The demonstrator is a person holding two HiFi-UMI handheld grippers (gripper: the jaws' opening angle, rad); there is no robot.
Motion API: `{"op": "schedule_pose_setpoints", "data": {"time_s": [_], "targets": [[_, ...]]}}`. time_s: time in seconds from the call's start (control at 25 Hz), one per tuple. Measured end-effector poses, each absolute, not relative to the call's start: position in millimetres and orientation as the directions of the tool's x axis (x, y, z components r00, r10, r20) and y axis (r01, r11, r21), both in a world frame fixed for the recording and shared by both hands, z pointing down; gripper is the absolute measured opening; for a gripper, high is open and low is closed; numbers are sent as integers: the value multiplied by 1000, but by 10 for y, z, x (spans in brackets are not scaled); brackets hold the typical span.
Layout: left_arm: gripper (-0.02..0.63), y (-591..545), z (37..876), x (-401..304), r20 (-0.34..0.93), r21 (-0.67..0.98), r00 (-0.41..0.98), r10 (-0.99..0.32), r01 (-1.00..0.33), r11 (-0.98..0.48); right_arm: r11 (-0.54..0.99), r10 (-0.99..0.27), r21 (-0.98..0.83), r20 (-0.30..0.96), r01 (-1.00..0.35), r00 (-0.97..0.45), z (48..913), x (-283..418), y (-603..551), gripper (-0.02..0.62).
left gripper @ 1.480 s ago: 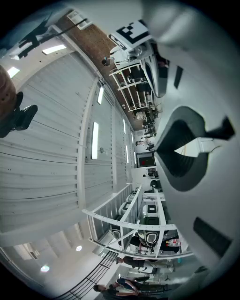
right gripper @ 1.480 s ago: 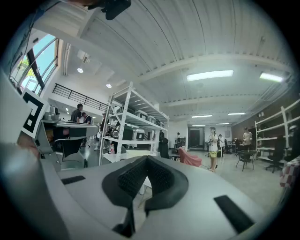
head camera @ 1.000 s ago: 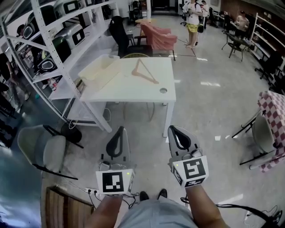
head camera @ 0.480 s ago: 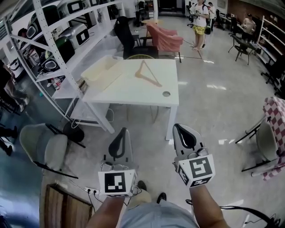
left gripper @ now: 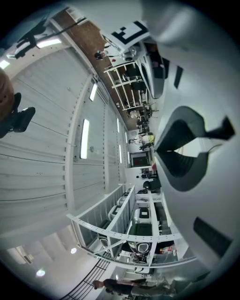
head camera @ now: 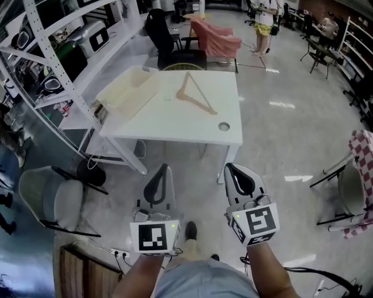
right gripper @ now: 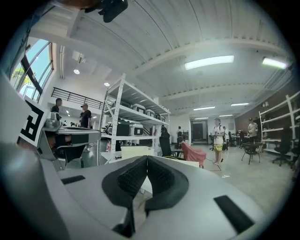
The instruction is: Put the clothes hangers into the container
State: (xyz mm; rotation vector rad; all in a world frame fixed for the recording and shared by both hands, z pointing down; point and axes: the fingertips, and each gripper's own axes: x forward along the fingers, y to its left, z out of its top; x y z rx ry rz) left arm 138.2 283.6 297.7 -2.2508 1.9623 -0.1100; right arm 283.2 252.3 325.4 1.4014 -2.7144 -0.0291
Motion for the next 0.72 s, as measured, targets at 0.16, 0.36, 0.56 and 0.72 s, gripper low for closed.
{"op": "schedule_pose_setpoints", "data": {"time_s": [0.16,0.36,0.56,0.72], "targets": [[12,2354,2919,1198,-46,-151,158,-986,-977,-149,569,-822,54,73,-820,-566,3260,2624,2073,11],[12,1882,2838,887,-62,-161,164,-984,-975,-153,562,-827,65,62,-825,-558,3148,2331,1584,12],[12,1501,2777,679,-86,-153,184,-979,-974,-169,553,-833,80,43,-829,-552,3056,2090,1190,12],[12,1271,2750,591,-92,-141,200,-975,-972,-186,540,-841,88,34,-837,-539,3018,1986,974,11]]}}
